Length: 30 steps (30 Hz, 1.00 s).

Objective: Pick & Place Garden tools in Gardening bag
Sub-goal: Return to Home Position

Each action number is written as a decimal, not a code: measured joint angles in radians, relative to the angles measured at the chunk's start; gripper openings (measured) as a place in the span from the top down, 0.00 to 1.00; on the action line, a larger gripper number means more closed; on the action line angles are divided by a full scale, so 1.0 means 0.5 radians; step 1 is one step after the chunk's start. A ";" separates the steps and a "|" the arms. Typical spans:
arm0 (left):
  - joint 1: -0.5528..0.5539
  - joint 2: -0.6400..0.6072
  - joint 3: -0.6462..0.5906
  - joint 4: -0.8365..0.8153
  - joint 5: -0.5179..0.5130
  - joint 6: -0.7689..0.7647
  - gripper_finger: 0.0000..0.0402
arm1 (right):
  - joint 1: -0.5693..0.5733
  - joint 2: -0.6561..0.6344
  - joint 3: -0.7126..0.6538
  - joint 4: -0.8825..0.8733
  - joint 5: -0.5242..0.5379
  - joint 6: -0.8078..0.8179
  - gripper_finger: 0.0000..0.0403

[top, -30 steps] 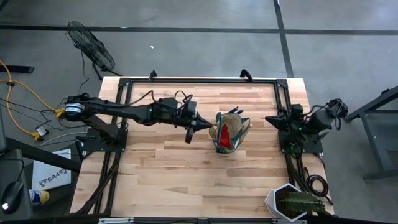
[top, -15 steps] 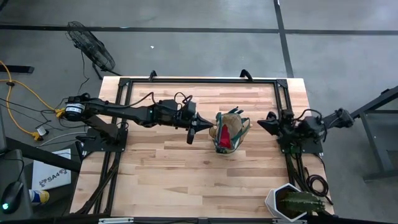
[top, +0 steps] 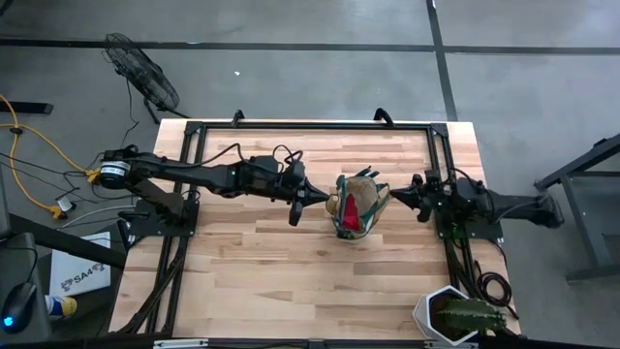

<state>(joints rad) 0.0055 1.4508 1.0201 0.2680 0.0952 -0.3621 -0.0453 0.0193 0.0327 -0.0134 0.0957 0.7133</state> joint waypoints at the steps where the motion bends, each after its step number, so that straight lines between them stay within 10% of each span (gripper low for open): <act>1: 0.000 -0.010 0.000 -0.029 0.000 0.005 1.00 | -0.049 0.000 0.002 -0.024 -0.078 -0.004 0.99; 16: -0.058 -0.325 -0.888 0.833 -0.231 -0.274 1.00 | -0.255 0.003 0.232 -0.391 -0.542 -0.183 0.99; 30: -0.106 -0.484 -1.164 0.901 -0.577 -0.268 1.00 | -0.254 0.012 0.379 -0.785 -0.251 -0.289 0.99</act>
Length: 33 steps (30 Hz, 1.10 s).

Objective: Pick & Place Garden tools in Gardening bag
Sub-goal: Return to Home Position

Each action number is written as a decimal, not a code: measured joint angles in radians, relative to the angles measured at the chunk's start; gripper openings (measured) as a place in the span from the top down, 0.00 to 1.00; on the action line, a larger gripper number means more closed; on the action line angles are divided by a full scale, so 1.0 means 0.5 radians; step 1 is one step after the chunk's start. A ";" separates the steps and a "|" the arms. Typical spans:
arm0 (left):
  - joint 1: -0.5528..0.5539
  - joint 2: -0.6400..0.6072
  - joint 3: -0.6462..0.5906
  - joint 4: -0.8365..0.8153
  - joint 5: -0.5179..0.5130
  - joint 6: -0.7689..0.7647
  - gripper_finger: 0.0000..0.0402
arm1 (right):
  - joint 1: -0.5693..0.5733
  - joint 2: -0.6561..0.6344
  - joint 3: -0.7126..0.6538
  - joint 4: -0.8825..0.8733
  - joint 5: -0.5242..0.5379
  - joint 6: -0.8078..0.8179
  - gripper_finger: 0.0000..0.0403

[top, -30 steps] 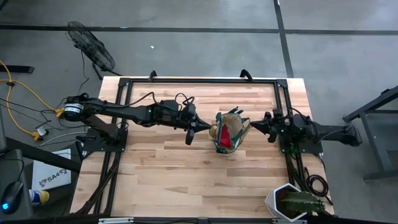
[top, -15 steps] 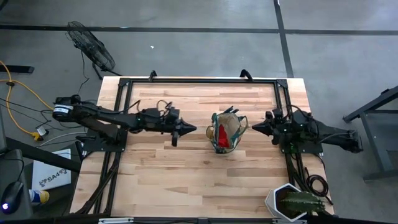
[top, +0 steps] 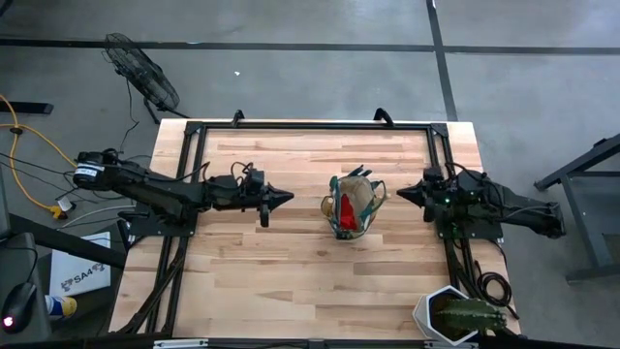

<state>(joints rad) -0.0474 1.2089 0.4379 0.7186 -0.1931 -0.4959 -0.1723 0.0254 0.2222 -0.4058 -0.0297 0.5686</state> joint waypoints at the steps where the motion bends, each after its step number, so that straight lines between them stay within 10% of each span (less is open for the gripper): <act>1: 0.001 -0.002 0.000 0.002 -0.015 0.004 1.00 | 0.000 0.000 0.000 0.003 0.041 0.005 0.99; 15: 0.003 -0.003 -0.006 -0.066 -0.036 -0.169 1.00 | 0.000 0.000 0.000 0.051 0.363 0.185 0.99; 33: 0.002 -0.003 -0.011 0.108 0.195 0.512 1.00 | 0.000 0.000 -0.190 0.514 -0.033 -0.394 0.99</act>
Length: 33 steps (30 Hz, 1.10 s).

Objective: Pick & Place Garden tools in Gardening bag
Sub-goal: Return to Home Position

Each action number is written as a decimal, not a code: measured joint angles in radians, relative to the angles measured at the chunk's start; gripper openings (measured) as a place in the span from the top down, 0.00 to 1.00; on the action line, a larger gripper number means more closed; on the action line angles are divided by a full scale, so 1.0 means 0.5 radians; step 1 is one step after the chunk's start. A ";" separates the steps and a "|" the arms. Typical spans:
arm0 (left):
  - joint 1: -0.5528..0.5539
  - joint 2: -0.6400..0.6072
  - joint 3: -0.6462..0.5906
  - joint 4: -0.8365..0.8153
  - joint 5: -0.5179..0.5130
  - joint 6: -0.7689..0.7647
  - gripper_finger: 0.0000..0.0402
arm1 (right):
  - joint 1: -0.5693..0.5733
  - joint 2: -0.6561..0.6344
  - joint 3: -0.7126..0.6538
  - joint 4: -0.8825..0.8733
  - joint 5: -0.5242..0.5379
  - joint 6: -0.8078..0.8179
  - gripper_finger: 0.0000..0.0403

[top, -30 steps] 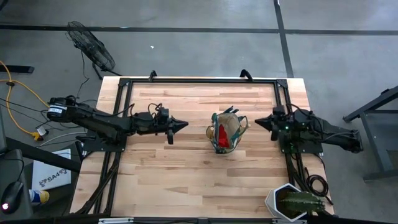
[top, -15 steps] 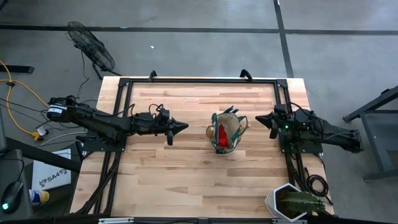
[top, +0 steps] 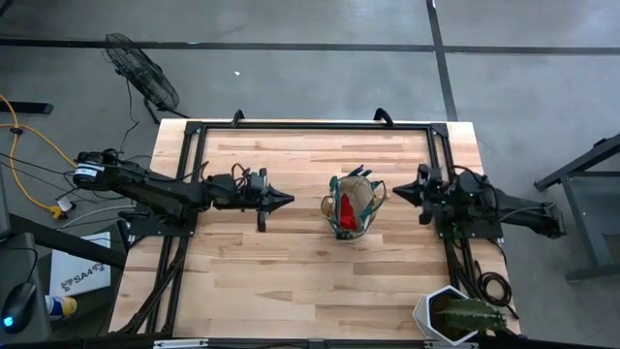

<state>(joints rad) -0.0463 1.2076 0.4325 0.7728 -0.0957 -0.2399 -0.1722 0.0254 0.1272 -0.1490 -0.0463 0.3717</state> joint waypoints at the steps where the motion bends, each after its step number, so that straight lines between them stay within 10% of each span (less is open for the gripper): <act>1: 0.000 0.000 -0.021 0.034 0.001 0.000 1.00 | 0.000 0.000 -0.006 -0.006 -0.002 -0.013 0.99; 10: 0.000 -0.001 -0.506 0.996 0.008 0.055 1.00 | 0.000 -0.002 -0.075 -0.022 -0.105 -0.104 0.99; 33: 0.001 -0.053 -0.840 1.363 -0.060 0.218 1.00 | 0.000 0.014 -0.116 -0.009 -0.307 -0.124 0.99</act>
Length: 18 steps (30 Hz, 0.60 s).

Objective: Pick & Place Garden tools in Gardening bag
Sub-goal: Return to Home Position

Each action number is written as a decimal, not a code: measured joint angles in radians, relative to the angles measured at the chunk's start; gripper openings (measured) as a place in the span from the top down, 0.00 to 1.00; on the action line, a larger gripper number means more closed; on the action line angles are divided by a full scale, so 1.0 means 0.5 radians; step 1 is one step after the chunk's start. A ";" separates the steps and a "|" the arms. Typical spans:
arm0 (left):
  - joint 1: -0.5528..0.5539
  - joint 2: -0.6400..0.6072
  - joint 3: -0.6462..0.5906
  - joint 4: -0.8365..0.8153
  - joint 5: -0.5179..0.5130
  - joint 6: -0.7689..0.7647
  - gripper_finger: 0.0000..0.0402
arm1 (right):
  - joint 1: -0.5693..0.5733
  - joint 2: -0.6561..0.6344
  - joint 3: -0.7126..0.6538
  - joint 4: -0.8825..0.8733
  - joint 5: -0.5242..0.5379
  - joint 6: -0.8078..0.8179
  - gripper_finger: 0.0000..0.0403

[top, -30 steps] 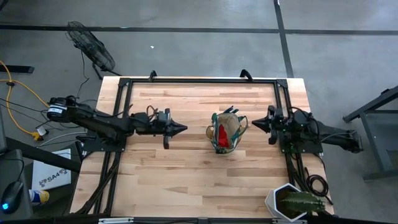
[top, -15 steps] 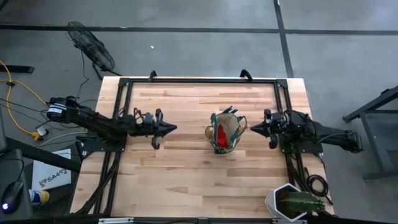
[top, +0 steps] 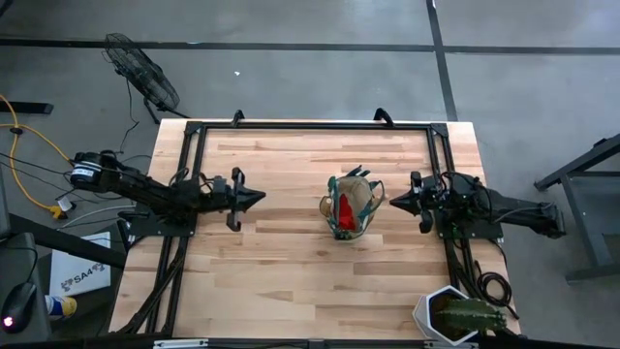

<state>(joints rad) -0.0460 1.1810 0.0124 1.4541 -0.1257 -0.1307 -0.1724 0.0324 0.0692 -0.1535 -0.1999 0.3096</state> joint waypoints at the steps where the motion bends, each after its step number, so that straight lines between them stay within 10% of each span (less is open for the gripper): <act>1: 0.000 0.003 -0.001 -0.011 0.015 0.005 1.00 | 0.000 0.004 0.000 -0.001 -0.013 0.000 0.99; 11: 0.000 -0.091 -0.004 -0.082 0.150 0.044 1.00 | 0.000 0.049 -0.001 -0.003 -0.086 0.008 0.99; 18: 0.000 -0.629 -0.004 -0.765 0.230 0.044 1.00 | 0.000 0.056 -0.002 -0.002 -0.092 0.054 0.99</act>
<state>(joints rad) -0.0460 0.8662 0.0105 1.0718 -0.0105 -0.1089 -0.1722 0.0605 0.0685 -0.1543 -0.2459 0.3364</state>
